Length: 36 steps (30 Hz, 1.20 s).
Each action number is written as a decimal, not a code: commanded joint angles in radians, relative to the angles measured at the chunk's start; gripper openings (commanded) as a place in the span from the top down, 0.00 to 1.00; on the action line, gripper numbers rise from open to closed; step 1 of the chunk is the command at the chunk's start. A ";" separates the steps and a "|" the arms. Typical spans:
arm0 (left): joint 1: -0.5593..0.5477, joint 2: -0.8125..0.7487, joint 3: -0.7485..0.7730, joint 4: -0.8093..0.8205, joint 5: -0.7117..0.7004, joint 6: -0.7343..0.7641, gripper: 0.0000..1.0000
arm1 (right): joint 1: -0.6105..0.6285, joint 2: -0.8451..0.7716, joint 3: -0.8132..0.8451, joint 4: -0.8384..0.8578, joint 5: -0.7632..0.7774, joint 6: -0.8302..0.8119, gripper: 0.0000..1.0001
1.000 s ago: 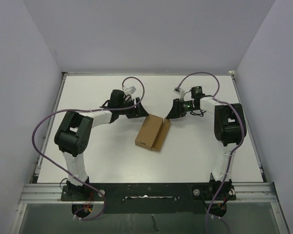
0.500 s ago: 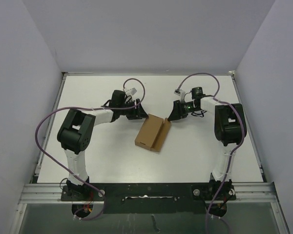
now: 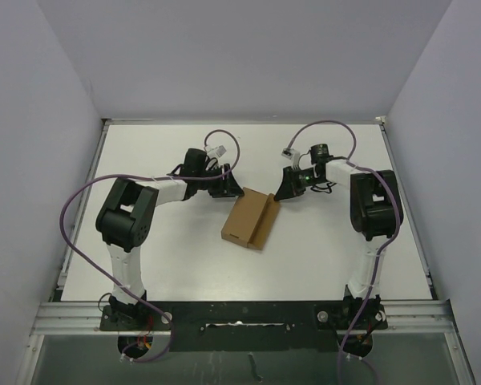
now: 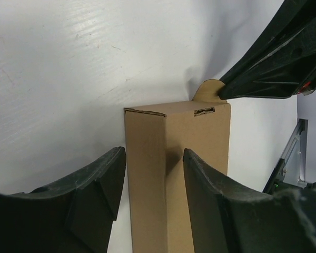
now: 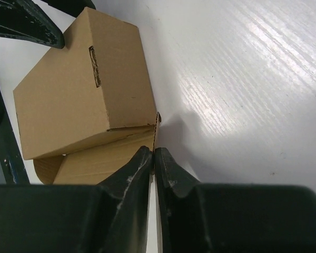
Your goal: Fold the paper box
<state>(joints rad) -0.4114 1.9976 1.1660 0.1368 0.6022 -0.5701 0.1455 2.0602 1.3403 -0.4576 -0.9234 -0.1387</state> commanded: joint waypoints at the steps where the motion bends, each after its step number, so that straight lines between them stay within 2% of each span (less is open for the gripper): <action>1: 0.004 0.033 0.045 0.021 0.034 0.018 0.54 | 0.010 -0.051 0.003 -0.002 -0.010 -0.009 0.94; 7: 0.003 0.036 0.038 0.020 0.038 0.020 0.59 | 0.039 -0.136 -0.067 0.041 0.043 -0.024 1.00; 14: 0.003 0.040 0.025 0.016 0.066 0.019 0.63 | 0.082 -0.227 -0.173 0.125 0.127 -0.021 1.00; 23: 0.006 0.003 -0.008 0.052 0.127 0.002 0.54 | 0.115 -0.289 -0.232 0.168 0.225 -0.030 1.00; 29: 0.006 -0.018 -0.045 0.061 0.128 -0.005 0.54 | 0.132 -0.315 -0.264 0.198 0.247 -0.018 1.00; 36: 0.002 -0.157 -0.083 0.002 0.021 0.103 0.49 | 0.133 -0.301 -0.257 0.187 0.248 0.016 1.00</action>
<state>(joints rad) -0.4103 1.9839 1.0946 0.1673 0.6891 -0.5636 0.2733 1.7908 1.0767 -0.3099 -0.6716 -0.1421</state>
